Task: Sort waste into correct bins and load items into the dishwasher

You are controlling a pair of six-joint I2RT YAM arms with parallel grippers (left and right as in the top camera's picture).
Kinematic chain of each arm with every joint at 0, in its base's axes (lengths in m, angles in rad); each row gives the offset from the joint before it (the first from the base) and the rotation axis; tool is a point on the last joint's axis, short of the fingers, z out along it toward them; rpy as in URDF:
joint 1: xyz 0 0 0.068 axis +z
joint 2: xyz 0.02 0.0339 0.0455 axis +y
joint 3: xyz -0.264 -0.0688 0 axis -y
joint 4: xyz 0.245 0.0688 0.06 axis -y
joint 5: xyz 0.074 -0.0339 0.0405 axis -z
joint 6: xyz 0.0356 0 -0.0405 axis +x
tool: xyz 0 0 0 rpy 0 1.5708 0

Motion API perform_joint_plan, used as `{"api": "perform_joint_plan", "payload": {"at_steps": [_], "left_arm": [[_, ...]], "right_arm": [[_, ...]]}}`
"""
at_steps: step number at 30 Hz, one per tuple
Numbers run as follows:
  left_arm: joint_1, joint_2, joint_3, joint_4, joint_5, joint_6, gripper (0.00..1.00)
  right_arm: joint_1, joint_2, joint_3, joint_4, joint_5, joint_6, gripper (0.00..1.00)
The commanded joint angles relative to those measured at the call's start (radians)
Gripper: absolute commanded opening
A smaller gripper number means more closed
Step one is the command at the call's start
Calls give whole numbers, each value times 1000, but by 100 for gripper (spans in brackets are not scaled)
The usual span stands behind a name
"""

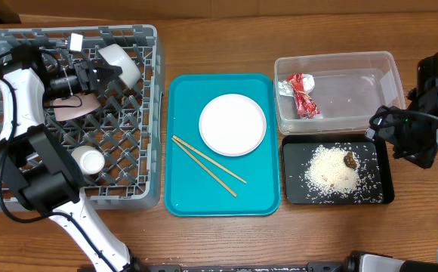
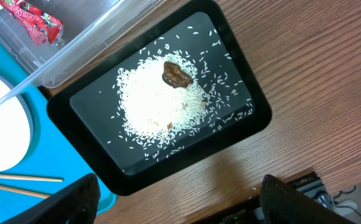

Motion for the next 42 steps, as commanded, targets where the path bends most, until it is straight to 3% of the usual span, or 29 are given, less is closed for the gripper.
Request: {"api": "perform_joint_plan", "payload": {"at_steps": [1,5,7,9,12,14,18,21,27,33,42], "left_arm": [[39,11,0,-13,-34,23,4],[97,11,0,-40,-65,22,5],[132,11,1,-55,-62,18,24],[163,8,1,-82,-50,7,50],[188,-11,2,-108,-25,8,74],[190,-40,2,-109,-35,8,98],[177,-134,2,-108,-113,-5,100],[144,-224,2,-92,-216,-85,100],[-14,-405,2,-92,-617,-364,100],[-293,-494,2,-232,-1051,-652,100],[-539,-495,-1,-489,-1183,-816,100]], "right_arm": [[-3,-14,26,1,6,0,84],[-3,-14,26,-2,6,0,84],[-3,-14,26,-2,6,0,84],[-3,-14,26,-2,6,0,84],[-3,-14,26,-3,6,0,84],[-3,-14,26,-6,6,0,84],[-3,-14,26,-17,6,-3,84],[-3,-14,26,-19,7,-3,84],[-3,-14,26,-18,7,-3,89],[-3,-14,26,-20,6,-3,90],[-3,-14,26,-32,6,-3,90]]}}
